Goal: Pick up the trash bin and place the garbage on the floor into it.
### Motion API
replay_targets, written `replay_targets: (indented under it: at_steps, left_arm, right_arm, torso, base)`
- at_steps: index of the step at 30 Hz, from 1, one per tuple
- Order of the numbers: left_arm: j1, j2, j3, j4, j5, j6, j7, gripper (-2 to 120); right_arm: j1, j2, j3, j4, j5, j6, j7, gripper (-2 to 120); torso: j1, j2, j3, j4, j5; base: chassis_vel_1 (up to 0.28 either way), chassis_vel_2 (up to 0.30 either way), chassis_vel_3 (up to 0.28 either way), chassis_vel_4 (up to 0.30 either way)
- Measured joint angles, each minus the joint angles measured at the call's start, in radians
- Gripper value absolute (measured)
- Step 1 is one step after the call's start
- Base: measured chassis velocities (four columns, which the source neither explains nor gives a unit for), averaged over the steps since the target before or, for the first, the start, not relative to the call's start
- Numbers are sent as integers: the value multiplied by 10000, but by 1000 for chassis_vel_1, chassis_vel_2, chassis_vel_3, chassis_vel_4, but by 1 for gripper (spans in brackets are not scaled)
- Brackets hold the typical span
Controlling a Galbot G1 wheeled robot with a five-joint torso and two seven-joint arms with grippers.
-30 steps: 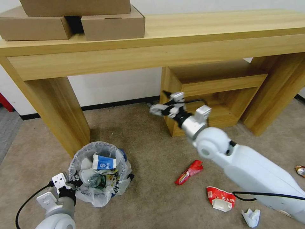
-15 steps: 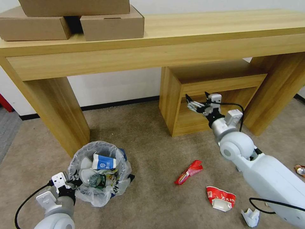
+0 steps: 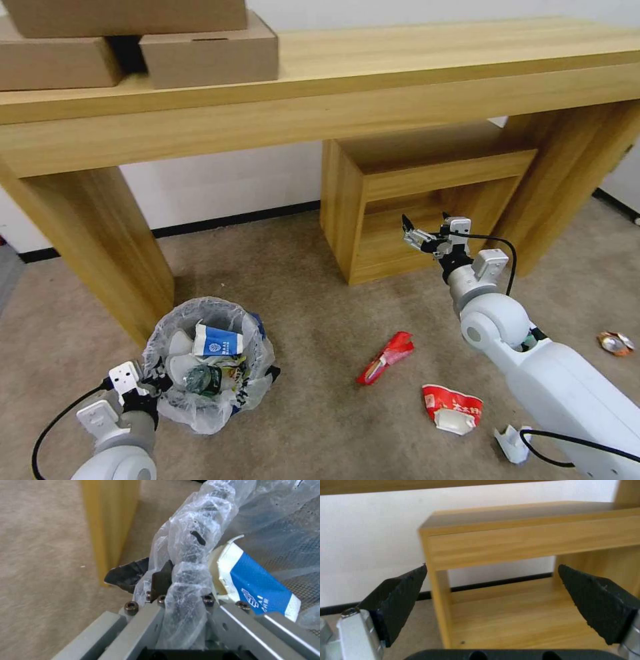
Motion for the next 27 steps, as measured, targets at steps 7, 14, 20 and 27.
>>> replay_targets:
  at_steps: [7,14,20,27]
  left_arm:
    - [-50,35,11,75,-33,-12,-2,0]
    - [-72,59,5,159,-60,-55,-7,0]
    - [-77,68,-13,178,-85,-95,-10,0]
    - [-92,57,-58,190,-100,-95,-58,0]
  right_arm:
    - [-77,100,31,-105,-17,151,-20,100]
    - [-132,271,-36,-337,-206,627,-288,100]
    - [-170,331,-100,-420,-351,832,-403,100]
    - [-216,391,-189,-480,-575,1004,-468,100]
  torso:
    - [0,0,0,-1,0]
    - [1,0,0,-3,0]
    - [1,0,0,-4,0]
    - [1,0,0,0,0]
  base:
    - [-100,-97,-94,-104]
    - [-123,-133,-122,-115]
    - [-108,-109,-108,-108]
    - [-32,-25,-36,-29]
